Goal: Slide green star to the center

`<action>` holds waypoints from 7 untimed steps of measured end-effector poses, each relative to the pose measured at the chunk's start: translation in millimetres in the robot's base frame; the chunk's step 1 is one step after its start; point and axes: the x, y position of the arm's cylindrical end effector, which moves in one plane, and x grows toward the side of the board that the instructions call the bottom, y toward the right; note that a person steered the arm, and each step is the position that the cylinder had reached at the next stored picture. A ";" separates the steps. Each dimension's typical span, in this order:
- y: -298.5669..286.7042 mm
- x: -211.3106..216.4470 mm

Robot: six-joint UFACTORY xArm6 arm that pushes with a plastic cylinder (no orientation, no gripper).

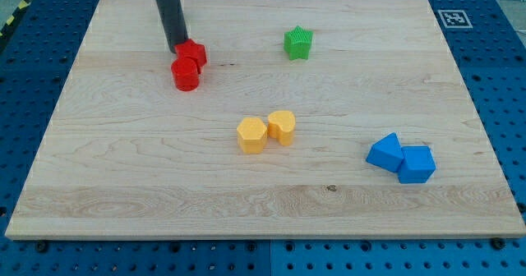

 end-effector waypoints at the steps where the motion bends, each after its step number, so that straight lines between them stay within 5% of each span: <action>1: 16.8 0.8; 7: 126.6 -32.7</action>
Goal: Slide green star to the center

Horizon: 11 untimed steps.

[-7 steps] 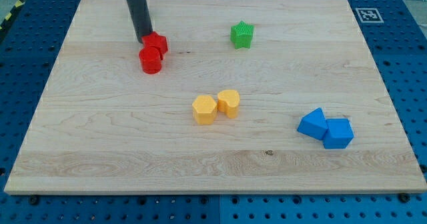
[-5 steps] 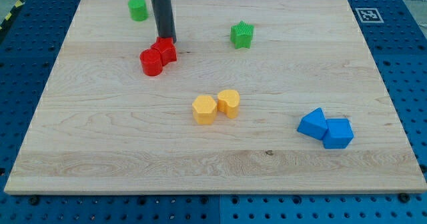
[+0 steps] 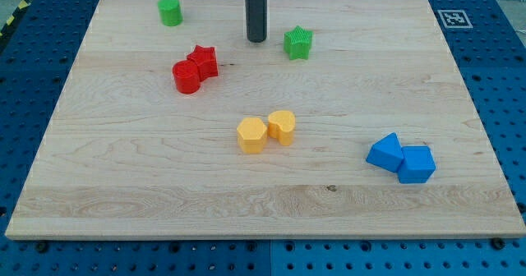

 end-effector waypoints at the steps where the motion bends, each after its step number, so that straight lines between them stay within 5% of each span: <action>1: 29.6 -0.1; 7: 157.1 44.5; 11: 80.9 80.1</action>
